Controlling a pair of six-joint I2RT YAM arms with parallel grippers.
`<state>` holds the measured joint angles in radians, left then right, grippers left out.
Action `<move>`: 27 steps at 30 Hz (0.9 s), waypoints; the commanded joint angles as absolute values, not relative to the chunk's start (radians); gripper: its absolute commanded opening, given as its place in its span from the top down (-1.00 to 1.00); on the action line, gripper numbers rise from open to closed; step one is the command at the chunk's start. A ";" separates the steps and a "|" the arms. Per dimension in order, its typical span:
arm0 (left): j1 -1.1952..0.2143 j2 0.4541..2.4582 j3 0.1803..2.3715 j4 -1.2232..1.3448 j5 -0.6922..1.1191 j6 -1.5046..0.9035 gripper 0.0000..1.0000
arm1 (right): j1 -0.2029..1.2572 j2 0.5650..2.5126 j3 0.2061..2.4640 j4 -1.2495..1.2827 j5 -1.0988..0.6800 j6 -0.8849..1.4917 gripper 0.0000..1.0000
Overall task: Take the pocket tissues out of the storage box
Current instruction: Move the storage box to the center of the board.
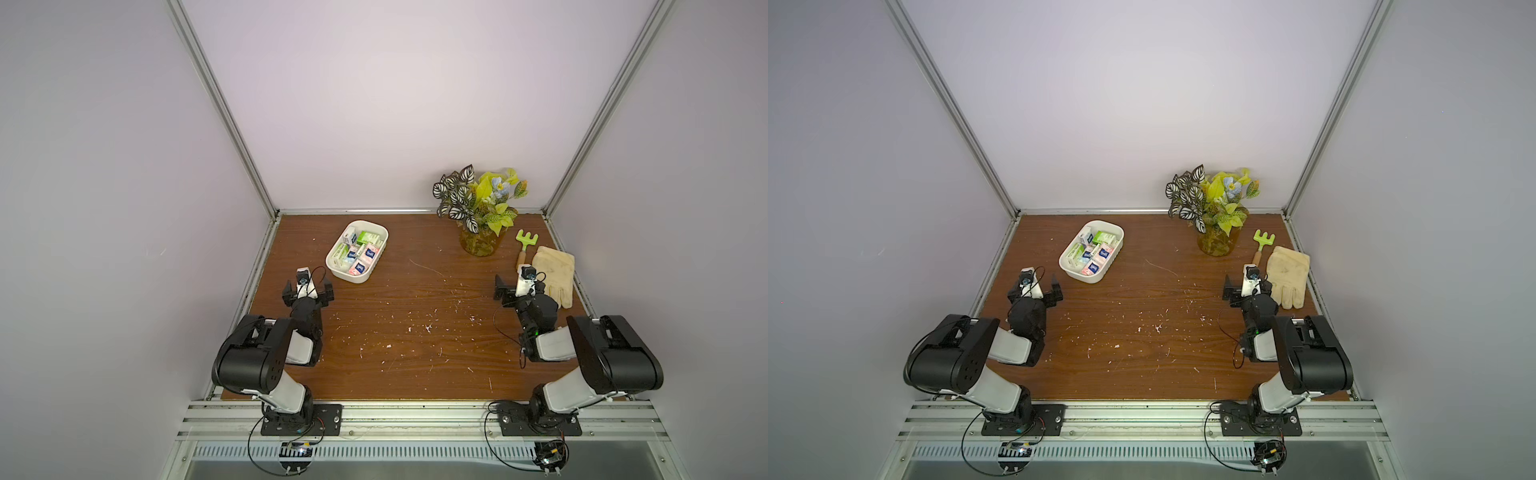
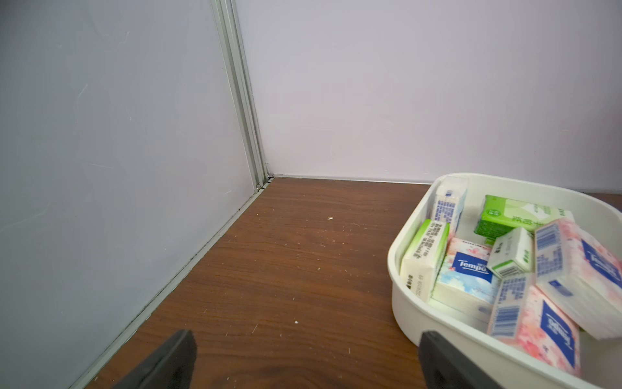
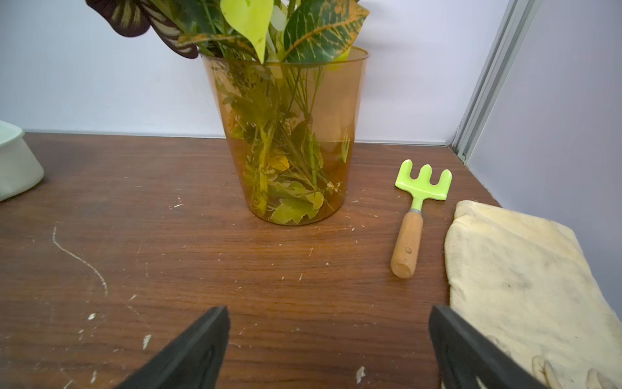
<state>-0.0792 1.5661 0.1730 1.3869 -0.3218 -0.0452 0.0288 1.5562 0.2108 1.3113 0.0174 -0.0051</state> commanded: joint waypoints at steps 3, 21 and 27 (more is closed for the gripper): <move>-0.068 1.560 0.180 1.387 -0.315 -0.039 -0.98 | 0.029 1.546 0.218 1.326 0.012 -0.017 -0.98; -0.068 1.386 0.129 1.334 -0.353 -0.049 -0.98 | 0.015 1.543 0.212 1.335 -0.009 -0.005 -0.99; -0.067 1.086 0.253 0.981 -0.383 -0.085 -0.98 | 0.012 1.445 0.146 1.372 0.034 0.013 -0.99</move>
